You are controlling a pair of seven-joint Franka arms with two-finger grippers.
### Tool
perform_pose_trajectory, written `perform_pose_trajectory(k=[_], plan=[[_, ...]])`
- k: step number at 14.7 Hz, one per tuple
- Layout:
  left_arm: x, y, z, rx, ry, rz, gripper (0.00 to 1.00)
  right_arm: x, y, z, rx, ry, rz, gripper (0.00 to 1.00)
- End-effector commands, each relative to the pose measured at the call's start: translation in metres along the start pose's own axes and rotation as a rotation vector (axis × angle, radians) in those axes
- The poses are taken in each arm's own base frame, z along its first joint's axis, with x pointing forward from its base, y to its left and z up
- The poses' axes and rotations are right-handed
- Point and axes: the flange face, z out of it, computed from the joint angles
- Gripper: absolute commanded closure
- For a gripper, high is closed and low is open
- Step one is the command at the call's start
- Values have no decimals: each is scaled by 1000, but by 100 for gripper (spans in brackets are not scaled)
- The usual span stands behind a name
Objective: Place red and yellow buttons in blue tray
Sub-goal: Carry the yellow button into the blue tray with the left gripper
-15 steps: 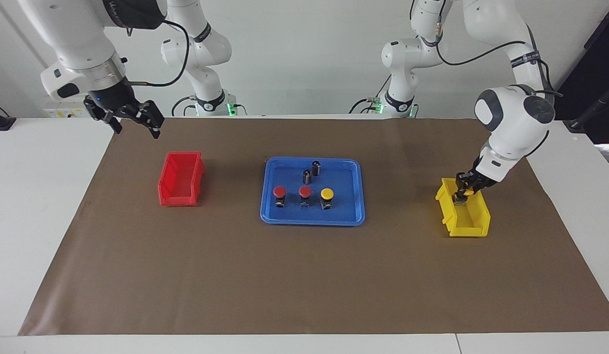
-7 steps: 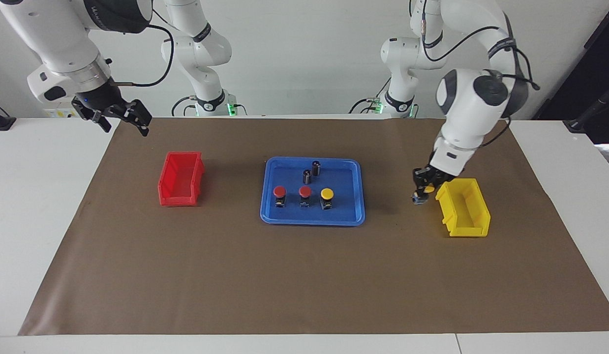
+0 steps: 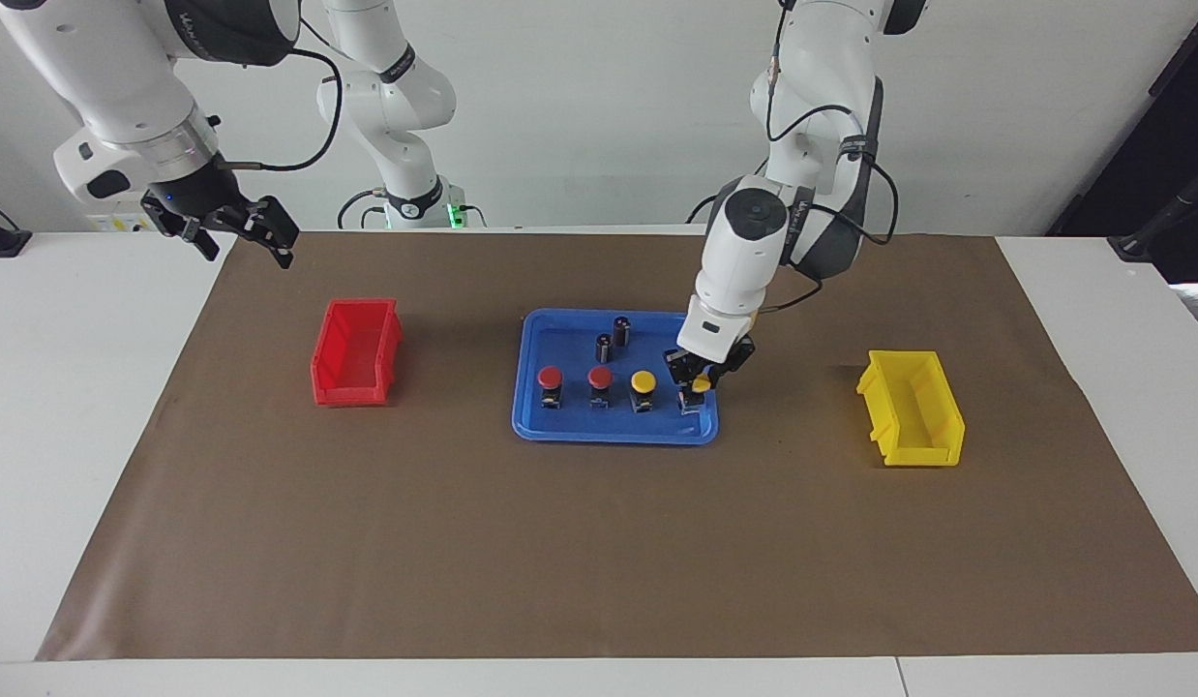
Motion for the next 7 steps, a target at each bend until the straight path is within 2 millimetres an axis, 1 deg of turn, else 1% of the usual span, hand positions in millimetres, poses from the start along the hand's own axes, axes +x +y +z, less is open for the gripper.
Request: perform_pose_trajectory(k=[1,2,7], plan=[[-3,6,19,11,-9,-7,99,-10,-1,-1,0,-9,-21,0],[-3,6,23,13,-11,-6,99,-10,-1,0,1,-12,-20,0],[-1,4,23,19,-14,-9,99,-11,-8,1,0,-10,-28,0]])
